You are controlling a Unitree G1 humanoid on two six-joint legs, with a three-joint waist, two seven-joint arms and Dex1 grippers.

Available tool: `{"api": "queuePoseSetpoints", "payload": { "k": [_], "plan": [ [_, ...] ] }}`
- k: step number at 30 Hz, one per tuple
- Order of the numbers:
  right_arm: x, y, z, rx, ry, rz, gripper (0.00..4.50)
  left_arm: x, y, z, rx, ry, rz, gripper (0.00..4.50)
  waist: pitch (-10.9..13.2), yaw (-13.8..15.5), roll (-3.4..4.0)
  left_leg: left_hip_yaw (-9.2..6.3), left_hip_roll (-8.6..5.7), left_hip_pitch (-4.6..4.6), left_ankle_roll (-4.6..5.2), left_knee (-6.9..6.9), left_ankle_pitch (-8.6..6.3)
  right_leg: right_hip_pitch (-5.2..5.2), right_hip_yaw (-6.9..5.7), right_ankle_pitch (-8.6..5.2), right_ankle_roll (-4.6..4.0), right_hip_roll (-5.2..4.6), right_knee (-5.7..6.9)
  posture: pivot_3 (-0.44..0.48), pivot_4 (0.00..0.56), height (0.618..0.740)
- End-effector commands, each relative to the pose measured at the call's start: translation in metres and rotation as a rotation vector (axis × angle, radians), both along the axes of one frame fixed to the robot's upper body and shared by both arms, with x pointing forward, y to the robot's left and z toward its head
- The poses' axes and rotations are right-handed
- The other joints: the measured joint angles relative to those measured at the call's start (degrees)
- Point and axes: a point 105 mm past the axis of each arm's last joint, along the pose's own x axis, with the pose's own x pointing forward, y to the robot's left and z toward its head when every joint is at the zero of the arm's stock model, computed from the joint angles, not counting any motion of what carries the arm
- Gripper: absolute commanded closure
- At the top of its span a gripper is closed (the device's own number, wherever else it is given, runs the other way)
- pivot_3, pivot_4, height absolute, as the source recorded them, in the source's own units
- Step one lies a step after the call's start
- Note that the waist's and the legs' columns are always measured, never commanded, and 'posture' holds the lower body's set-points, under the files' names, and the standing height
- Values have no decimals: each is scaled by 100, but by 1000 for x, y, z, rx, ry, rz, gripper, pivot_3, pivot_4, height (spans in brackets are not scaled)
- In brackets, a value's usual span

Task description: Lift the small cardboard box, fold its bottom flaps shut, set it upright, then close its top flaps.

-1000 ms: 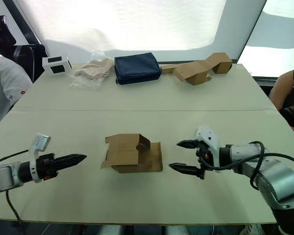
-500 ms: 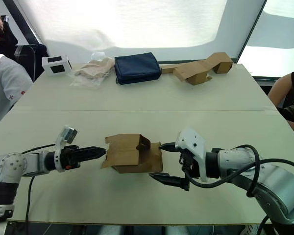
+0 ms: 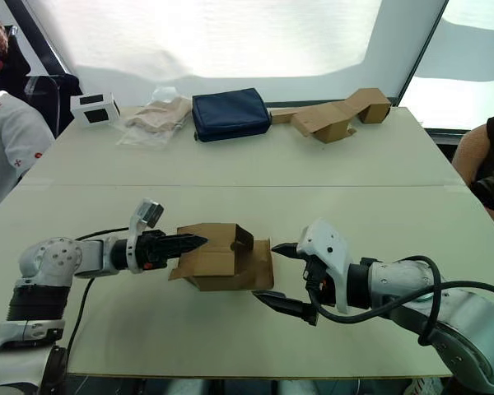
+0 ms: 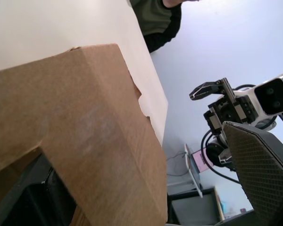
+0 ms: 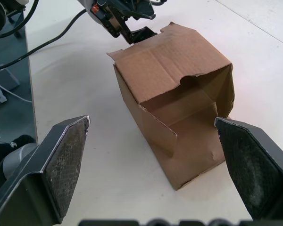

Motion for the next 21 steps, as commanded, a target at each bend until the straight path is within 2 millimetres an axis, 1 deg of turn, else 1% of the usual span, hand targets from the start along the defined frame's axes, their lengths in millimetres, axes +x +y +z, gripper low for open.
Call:
{"api": "queuePoseSetpoints", "payload": {
  "k": [1,4,5,6,7,9,10,12,13,16,17,20,21],
  "plan": [
    [-3,3,10,5,-58,10,76,1,-6,4,-18,-4,-15,0,0,3,0,0,0,0,0,0,0,0,0,0,0,1,0,0,150,740],
    [-3,3,9,3,-59,4,76,2,-12,2,-31,9,-16,0,0,9,0,0,0,0,0,0,0,0,0,0,0,1,0,0,150,740],
    [-2,3,9,2,-58,3,0,3,-13,1,-34,14,-11,421,0,10,0,0,0,0,0,0,0,0,0,0,0,0,0,0,150,740],
    [-3,4,9,2,-58,3,0,3,-13,0,-36,16,-8,576,0,12,0,0,0,0,0,0,0,0,0,0,0,0,0,0,150,740],
    [-3,4,9,2,-58,3,0,3,-13,0,-38,18,-5,897,0,12,0,0,0,0,0,0,0,0,0,0,0,0,0,0,150,740],
    [-3,5,9,2,-58,3,0,2,-14,1,-44,19,-6,1759,1,6,-1,-1,0,0,0,0,0,1,0,0,0,0,-1,0,150,740],
    [-2,6,9,2,-58,2,0,2,-14,2,-47,18,-6,2271,1,1,-1,-1,0,0,0,0,0,0,0,0,0,0,0,0,150,740],
    [-2,6,10,3,-58,3,0,1,-13,3,-51,14,-3,2820,1,5,-1,-1,0,0,0,0,0,0,0,0,0,1,0,0,150,740],
    [-2,7,10,2,-57,3,0,1,-13,3,-51,12,-1,3265,1,6,-1,-1,0,0,0,0,0,0,0,0,0,1,0,0,150,740],
    [-2,7,12,5,-50,5,0,-3,-11,5,-46,-22,-11,4291,1,3,-1,-1,0,0,0,0,0,0,1,0,0,0,-1,0,150,740],
    [-2,7,12,6,-48,6,0,-3,-11,6,-44,-29,-12,4443,1,6,-1,0,0,0,0,0,0,0,1,0,0,0,-1,0,150,740],
    [-1,7,13,24,-42,2,0,-2,-9,9,-42,-62,-2,4443,1,11,-1,-1,0,0,0,0,0,0,1,0,0,0,-1,0,150,740],
    [4,6,19,81,-49,-27,0,3,-5,15,-42,-101,19,4443,1,12,-1,-1,0,0,0,0,0,0,1,0,0,-1,-1,0,150,740]
  ]
}}
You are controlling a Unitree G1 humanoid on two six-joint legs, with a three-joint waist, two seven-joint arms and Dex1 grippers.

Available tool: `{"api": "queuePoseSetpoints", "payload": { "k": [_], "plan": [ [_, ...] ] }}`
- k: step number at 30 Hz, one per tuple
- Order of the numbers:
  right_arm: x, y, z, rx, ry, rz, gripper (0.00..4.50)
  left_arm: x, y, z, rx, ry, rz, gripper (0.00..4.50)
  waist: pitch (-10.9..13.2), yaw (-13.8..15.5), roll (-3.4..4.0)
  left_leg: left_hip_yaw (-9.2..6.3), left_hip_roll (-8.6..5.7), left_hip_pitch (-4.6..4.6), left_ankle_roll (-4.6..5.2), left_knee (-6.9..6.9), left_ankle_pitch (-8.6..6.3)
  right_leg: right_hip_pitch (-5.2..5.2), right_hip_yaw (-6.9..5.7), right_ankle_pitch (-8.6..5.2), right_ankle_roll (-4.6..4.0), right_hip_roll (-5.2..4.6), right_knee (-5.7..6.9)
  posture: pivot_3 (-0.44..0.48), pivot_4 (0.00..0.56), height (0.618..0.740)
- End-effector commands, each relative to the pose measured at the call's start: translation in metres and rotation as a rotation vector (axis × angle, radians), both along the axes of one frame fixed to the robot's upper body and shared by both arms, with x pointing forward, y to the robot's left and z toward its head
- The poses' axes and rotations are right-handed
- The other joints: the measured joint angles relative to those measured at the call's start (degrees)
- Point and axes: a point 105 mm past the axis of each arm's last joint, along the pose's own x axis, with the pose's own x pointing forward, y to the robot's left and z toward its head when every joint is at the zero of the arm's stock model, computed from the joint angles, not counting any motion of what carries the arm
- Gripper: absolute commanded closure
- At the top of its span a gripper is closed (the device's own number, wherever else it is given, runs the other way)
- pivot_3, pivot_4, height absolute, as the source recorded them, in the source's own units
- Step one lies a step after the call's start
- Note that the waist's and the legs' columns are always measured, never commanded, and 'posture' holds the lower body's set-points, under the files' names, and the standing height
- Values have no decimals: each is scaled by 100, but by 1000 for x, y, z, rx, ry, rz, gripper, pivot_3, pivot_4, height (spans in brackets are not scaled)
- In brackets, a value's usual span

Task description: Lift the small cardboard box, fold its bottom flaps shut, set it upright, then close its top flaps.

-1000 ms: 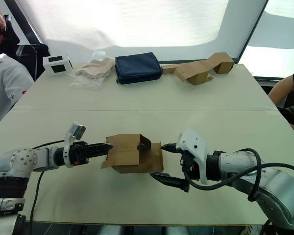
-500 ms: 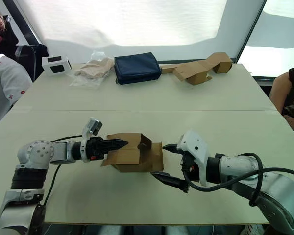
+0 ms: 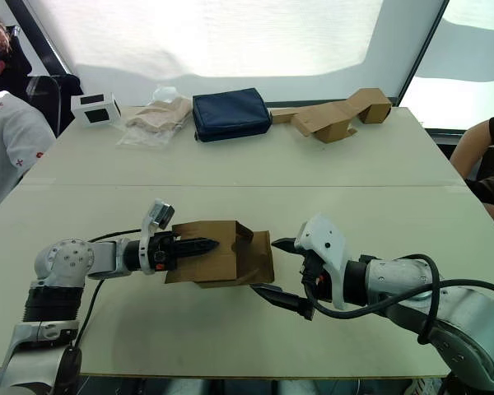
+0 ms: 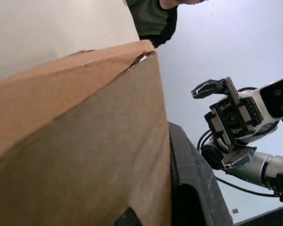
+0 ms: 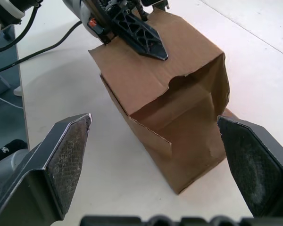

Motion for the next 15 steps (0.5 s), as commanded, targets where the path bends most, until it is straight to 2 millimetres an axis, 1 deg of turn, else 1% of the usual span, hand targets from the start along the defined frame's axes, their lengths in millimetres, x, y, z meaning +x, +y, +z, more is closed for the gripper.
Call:
{"api": "queuePoseSetpoints", "payload": {
  "k": [1,3,5,7,9,10,12,14,15],
  "plan": [
    [13,-1,22,153,-64,-69,0,9,10,27,-14,-165,39,4443,0,0,-2,0,0,0,0,0,0,0,0,0,0,0,0,0,150,740],
    [39,-14,41,341,-115,-233,0,18,16,48,-13,-273,70,4443,2,-6,-16,-1,1,0,0,0,0,0,-1,0,0,1,1,0,150,740],
    [56,-23,51,448,-138,-339,0,21,18,62,1,-359,68,4443,3,-5,-14,-1,4,-1,-2,1,1,-1,1,0,-1,5,2,0,150,740],
    [69,-26,60,544,-147,-405,556,26,19,77,24,-452,68,4500,2,-6,-13,5,-1,0,-2,-1,1,-3,3,0,-1,2,0,0,150,740],
    [82,-28,67,661,-114,-474,1100,25,18,78,118,-553,25,4500,2,-15,-12,5,-1,-3,-2,-3,1,-6,3,0,0,2,-1,0,150,740],
    [89,-29,72,726,-96,-503,1497,21,16,78,156,-612,-16,4500,2,-29,-10,8,-1,-5,-2,-3,1,-11,5,0,0,3,-1,0,150,740],
    [99,-30,79,820,-69,-529,2208,23,14,93,139,-684,-31,4500,4,-27,-6,11,2,-6,-3,-8,2,-16,9,0,0,4,0,0,150,740],
    [105,-25,83,857,-61,-519,3100,25,13,107,134,-756,-45,4500,5,-4,-8,10,3,-10,-7,-8,5,-18,7,0,0,4,2,0,150,740],
    [106,-22,86,875,-60,-505,3457,27,13,111,141,-789,-51,4500,5,8,-7,7,3,-12,-8,-6,5,-18,3,0,-1,4,2,0,150,740]
  ]
}}
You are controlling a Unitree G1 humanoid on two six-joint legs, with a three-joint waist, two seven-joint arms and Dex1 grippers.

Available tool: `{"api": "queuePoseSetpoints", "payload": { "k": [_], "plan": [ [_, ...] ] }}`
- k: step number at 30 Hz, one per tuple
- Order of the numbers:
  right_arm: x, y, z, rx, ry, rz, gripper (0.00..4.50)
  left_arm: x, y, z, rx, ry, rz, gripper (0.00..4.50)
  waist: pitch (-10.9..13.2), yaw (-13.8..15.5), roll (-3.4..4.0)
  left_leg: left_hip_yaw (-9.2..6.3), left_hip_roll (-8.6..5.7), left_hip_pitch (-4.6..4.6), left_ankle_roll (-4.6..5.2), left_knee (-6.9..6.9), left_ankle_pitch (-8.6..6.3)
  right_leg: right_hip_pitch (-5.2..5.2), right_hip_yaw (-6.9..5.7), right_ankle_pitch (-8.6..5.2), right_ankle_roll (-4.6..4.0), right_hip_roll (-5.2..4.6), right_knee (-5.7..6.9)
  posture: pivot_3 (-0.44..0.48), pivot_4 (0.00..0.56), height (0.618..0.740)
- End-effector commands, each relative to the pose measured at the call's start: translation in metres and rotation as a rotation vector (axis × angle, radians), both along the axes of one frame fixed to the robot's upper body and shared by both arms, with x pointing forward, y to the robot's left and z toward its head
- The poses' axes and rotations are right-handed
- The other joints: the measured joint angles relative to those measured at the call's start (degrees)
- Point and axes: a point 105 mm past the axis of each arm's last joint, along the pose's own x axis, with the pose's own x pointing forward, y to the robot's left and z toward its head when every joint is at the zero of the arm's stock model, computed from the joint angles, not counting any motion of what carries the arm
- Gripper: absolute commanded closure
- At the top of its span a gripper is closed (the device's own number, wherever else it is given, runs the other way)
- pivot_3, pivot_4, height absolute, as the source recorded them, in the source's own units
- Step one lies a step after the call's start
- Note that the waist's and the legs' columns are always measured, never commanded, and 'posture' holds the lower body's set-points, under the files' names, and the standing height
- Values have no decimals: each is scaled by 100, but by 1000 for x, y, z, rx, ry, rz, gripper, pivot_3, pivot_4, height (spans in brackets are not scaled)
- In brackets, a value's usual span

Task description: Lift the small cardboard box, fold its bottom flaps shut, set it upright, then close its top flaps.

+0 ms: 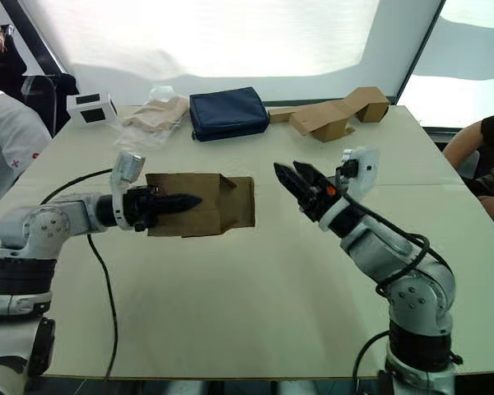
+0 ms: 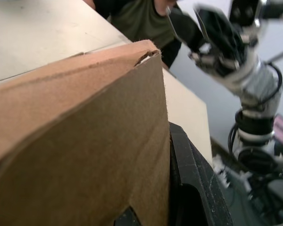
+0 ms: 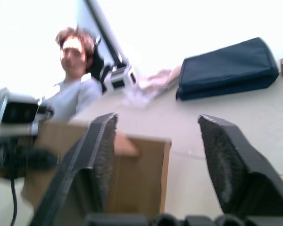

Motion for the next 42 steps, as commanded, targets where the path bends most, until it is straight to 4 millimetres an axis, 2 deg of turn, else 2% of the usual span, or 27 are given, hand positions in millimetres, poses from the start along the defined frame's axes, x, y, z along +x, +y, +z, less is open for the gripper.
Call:
{"api": "queuePoseSetpoints", "payload": {
  "k": [1,2,3,10,21,26,31,42],
  "plan": [
    [2,6,17,70,-57,17,3731,1,0,31,12,-175,-41,4500,0,4,0,0,-2,0,1,1,0,1,0,0,0,0,0,0,150,740],
    [3,9,18,75,-58,24,4244,2,0,33,15,-191,-46,4500,0,-7,1,2,-2,1,2,1,-1,1,0,0,0,1,-1,0,150,740],
    [4,12,17,73,-57,31,4490,3,0,34,16,-204,-47,4500,0,-15,1,4,-4,1,3,0,-2,1,1,0,0,1,-1,0,150,740],
    [-4,36,10,-28,-72,138,4490,3,0,42,4,-242,-63,4500,1,-44,3,4,4,0,7,0,-3,-4,3,0,1,9,0,0,150,740],
    [-5,64,0,-134,-96,213,4490,1,-9,46,-14,-256,-85,4500,1,-35,3,3,4,0,7,1,-3,-3,2,0,1,10,3,0,150,740],
    [-10,73,0,-148,-108,262,4490,-5,-12,47,-23,-243,-111,4500,1,-36,3,3,4,0,7,1,-3,-3,2,0,1,10,3,0,150,740],
    [-18,83,2,-148,-127,330,4490,-8,-9,39,7,-218,-122,4500,1,-47,3,2,5,1,7,1,-3,-3,3,0,1,10,3,0,150,740],
    [-23,95,-1,-194,-144,377,4490,-13,-9,38,13,-208,-124,4500,1,-39,3,1,4,0,7,1,-3,-3,2,0,1,9,2,0,150,740]
  ]
}}
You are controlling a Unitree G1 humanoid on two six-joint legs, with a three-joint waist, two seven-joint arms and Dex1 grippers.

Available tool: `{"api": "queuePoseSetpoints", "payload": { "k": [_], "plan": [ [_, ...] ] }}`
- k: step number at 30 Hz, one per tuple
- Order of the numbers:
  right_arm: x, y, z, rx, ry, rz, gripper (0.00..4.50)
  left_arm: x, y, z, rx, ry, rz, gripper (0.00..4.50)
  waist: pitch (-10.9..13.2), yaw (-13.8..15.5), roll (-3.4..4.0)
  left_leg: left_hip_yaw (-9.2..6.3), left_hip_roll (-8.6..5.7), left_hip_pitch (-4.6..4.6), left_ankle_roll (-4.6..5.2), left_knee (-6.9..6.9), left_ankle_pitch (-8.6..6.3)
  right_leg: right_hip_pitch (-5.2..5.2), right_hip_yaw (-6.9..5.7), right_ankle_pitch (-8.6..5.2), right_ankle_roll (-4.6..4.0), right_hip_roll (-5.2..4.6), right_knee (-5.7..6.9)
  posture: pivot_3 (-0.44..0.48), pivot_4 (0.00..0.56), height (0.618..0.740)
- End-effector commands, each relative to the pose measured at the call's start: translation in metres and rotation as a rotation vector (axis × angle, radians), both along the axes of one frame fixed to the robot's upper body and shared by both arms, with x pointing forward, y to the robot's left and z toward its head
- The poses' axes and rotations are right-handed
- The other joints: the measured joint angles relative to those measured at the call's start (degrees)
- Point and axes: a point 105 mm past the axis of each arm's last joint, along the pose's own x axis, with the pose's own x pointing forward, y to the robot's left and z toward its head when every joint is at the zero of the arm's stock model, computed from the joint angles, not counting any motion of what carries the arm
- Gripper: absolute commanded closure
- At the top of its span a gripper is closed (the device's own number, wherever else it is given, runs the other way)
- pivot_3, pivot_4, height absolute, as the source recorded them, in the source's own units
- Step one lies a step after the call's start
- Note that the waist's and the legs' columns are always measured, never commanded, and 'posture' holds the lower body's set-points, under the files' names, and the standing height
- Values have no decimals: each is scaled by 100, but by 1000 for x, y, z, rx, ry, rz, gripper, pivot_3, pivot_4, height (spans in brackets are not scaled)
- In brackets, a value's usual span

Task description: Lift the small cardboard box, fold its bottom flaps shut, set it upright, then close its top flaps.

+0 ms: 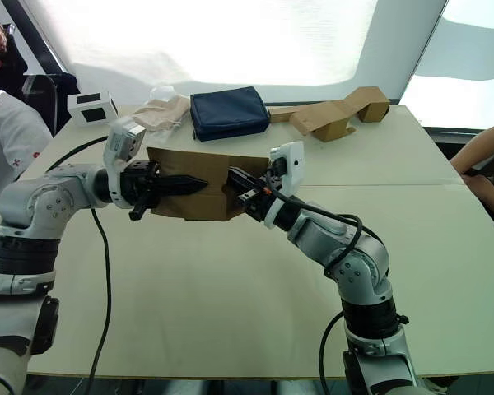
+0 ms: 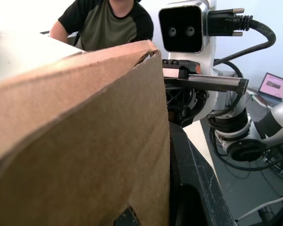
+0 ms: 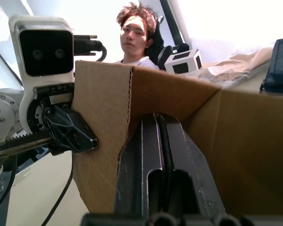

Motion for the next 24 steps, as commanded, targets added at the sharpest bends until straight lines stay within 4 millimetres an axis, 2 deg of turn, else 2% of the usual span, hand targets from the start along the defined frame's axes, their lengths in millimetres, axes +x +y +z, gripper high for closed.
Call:
{"api": "queuePoseSetpoints", "payload": {
  "k": [1,4,8,17,19,21,24],
  "plan": [
    [-9,5,14,7,-76,29,4490,-4,2,7,0,-35,4,4500,0,1,0,0,0,0,0,0,0,0,0,0,0,0,0,0,150,740],
    [-7,4,16,-7,-95,16,4490,-2,4,8,0,-43,25,4500,0,1,0,0,0,0,0,0,0,0,-1,0,0,0,0,0,150,740],
    [-3,-8,18,-65,-138,-72,4490,3,6,9,-1,-54,53,4500,0,2,0,0,0,0,0,0,0,0,-1,0,0,0,0,0,150,740],
    [-30,-46,25,-98,-164,-62,4490,4,9,8,4,-52,63,4500,1,26,-1,-2,-1,-1,0,0,0,2,-2,0,0,-2,-3,0,150,740],
    [-39,-52,15,-128,-122,-15,4490,5,9,9,2,-54,64,4500,1,24,-1,-1,-1,-1,1,0,0,3,-1,0,0,-2,-4,0,150,740],
    [-56,-50,-11,-228,-47,100,4490,7,8,12,-6,-58,64,4500,1,28,-1,-2,-1,0,1,0,-1,4,-2,0,0,-2,-4,0,150,740],
    [-55,-47,-35,-327,-8,101,4490,8,5,16,-17,-66,57,4500,3,11,-5,-3,0,0,4,-1,-2,5,-2,-1,0,1,-6,0,150,740]
  ]
}}
